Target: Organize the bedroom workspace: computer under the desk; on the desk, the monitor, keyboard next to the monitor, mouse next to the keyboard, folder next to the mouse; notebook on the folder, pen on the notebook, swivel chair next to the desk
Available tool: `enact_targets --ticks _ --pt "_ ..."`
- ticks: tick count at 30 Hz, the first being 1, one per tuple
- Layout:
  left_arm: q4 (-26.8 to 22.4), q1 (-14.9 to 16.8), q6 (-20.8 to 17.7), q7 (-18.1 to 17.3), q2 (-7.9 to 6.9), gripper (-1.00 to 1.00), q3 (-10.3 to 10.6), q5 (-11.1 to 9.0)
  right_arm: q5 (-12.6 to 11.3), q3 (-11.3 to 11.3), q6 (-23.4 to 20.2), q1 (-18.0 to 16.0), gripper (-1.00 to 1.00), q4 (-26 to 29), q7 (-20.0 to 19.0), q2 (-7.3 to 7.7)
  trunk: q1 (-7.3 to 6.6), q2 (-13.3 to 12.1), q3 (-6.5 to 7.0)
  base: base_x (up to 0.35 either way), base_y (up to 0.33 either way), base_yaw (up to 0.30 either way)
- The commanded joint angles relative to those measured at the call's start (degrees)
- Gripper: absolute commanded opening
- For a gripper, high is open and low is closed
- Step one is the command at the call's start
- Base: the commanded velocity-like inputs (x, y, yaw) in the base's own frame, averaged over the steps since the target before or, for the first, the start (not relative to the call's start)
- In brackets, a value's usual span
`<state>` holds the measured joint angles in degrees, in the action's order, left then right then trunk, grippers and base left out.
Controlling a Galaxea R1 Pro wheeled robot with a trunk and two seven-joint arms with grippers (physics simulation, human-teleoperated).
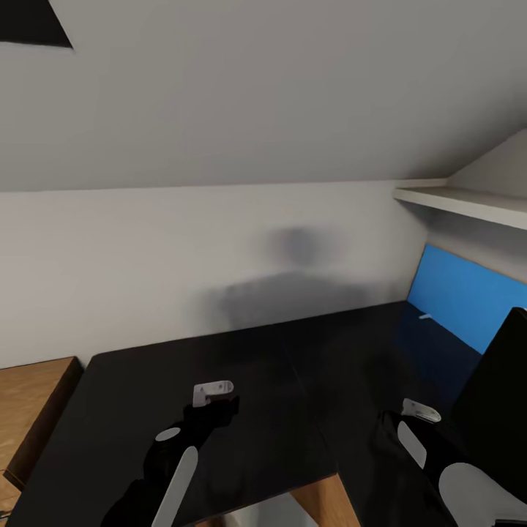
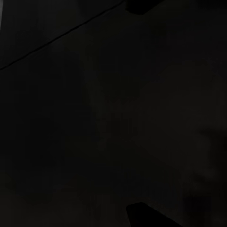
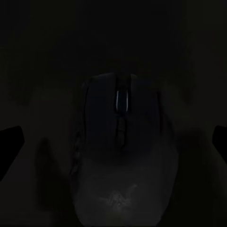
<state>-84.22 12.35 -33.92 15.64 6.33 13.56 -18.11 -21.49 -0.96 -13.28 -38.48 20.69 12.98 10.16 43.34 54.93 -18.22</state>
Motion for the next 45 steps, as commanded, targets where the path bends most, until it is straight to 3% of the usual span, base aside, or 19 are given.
enact_targets --ticks 1,8,16,23,31,32,45 --pt "-0.1 0.0 -0.2 0.5 -0.01 1.00 0.1 -0.6 -0.2 -0.1 -0.3 0.0 1.00 0.1 0.2 0.01 0.23 0.5 -0.26 0.000 0.000 0.000" --pt "-0.1 0.0 -0.2 0.5 -0.01 1.00 0.1 -0.6 -0.2 -0.1 -0.3 0.0 1.00 0.1 0.2 0.04 1.77 3.3 -1.52 0.000 0.000 0.000" --pt "-0.1 0.0 -0.2 0.5 -0.01 1.00 0.1 -0.6 -0.2 0.0 -0.3 0.0 1.00 0.1 0.1 0.04 1.77 3.3 -1.52 0.000 0.000 0.000" --pt "-0.1 0.0 -0.2 0.5 -0.01 1.00 0.1 -0.6 -0.2 0.0 -0.3 0.0 1.00 0.1 0.1 0.04 3.31 6.1 -2.77 0.000 0.000 0.000" --pt "-0.1 0.0 -0.2 0.5 -0.01 1.00 0.1 -0.6 -0.2 0.0 -0.3 0.0 1.00 0.1 0.2 0.00 3.31 6.1 -2.77 0.000 0.000 0.000" --pt "-0.1 0.0 -0.2 0.5 -0.01 1.00 0.1 -0.6 -0.2 0.0 -0.3 0.0 -1.00 0.1 0.2 -0.02 3.31 6.1 -2.77 0.000 0.000 0.000" --pt "-0.1 0.0 -0.3 0.5 -0.02 1.00 0.1 -0.6 0.0 0.4 -0.2 0.0 -1.00 0.2 0.1 -0.24 3.31 6.1 -2.77 0.000 0.000 0.000"
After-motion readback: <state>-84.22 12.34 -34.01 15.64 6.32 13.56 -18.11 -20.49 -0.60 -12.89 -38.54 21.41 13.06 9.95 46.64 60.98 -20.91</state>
